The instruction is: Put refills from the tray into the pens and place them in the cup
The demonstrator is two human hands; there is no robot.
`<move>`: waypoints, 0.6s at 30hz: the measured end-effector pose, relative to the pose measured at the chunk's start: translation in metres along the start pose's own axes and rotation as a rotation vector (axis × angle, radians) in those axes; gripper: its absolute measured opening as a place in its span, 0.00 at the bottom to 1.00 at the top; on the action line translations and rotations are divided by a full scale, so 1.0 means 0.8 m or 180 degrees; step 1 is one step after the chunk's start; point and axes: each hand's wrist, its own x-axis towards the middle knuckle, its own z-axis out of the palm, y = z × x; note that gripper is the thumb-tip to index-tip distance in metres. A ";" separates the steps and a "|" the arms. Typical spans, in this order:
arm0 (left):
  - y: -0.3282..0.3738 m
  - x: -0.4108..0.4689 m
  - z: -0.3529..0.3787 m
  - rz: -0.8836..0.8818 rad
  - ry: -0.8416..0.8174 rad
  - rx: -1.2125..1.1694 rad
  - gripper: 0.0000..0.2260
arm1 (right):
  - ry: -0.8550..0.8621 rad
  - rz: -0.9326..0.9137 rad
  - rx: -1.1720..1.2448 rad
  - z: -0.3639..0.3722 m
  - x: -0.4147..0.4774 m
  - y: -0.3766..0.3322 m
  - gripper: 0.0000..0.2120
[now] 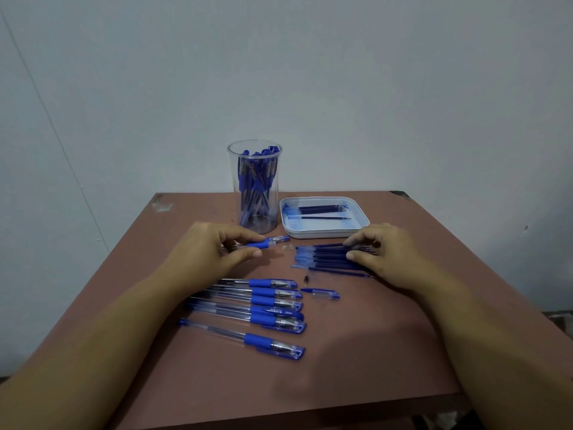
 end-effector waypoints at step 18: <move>-0.007 0.003 -0.002 0.0009 0.0068 -0.0069 0.11 | -0.0508 0.0399 0.0067 -0.010 0.117 0.006 0.08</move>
